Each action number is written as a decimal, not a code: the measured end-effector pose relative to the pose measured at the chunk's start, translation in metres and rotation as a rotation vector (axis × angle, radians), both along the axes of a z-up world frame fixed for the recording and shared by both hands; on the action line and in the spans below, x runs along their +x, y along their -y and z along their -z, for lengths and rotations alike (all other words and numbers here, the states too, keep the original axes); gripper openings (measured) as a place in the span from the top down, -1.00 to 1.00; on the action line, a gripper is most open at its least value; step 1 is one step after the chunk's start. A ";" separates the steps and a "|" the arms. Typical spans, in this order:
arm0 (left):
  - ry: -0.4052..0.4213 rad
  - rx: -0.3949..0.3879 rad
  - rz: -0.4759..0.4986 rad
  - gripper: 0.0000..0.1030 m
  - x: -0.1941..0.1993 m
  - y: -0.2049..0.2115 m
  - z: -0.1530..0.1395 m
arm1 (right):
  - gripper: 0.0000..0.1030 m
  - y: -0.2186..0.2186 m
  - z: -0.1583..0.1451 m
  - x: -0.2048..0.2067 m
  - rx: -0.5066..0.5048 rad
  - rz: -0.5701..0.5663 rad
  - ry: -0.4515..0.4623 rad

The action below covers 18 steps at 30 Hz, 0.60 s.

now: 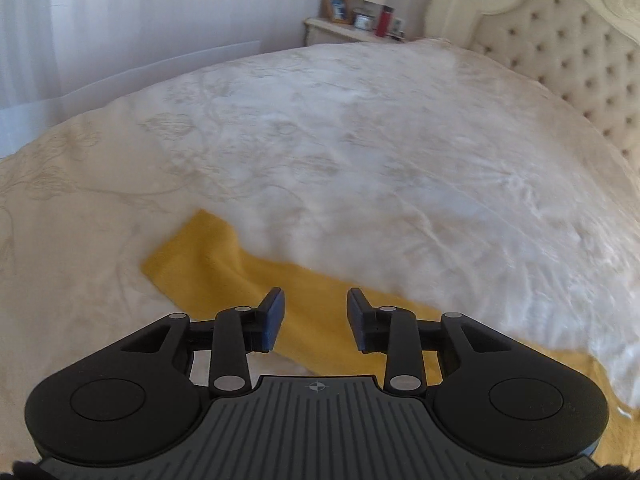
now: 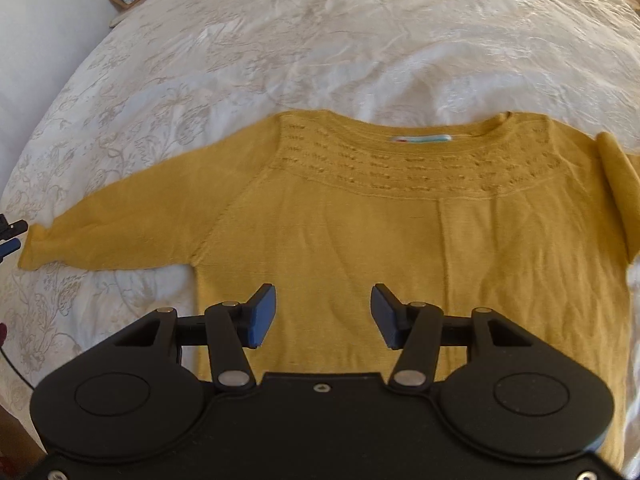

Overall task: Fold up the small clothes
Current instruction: 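Move the right gripper to the cuff of the other sleeve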

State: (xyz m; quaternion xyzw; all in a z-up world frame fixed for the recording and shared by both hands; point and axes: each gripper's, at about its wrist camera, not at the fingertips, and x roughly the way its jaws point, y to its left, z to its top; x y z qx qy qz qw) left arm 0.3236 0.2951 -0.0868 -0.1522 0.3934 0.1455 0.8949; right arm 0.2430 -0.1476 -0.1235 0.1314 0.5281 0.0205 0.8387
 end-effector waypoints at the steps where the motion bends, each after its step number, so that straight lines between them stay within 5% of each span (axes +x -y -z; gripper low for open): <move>1: -0.004 -0.001 0.031 0.33 -0.004 0.016 -0.001 | -0.15 0.013 0.000 -0.002 -0.010 0.010 0.004; 8: -0.030 -0.019 0.201 0.26 -0.046 0.137 -0.004 | -0.16 0.119 0.000 -0.015 -0.073 0.002 0.029; 14: -0.054 -0.093 0.268 -0.14 -0.089 0.223 -0.002 | -0.19 0.227 -0.004 -0.027 -0.146 0.002 0.060; 16: -0.071 -0.107 0.287 -0.46 -0.099 0.245 -0.001 | -0.33 0.263 -0.005 -0.027 -0.162 0.017 0.069; 18: -0.070 -0.117 0.288 -0.49 -0.106 0.264 -0.001 | -0.48 0.295 -0.008 -0.028 -0.183 0.028 0.092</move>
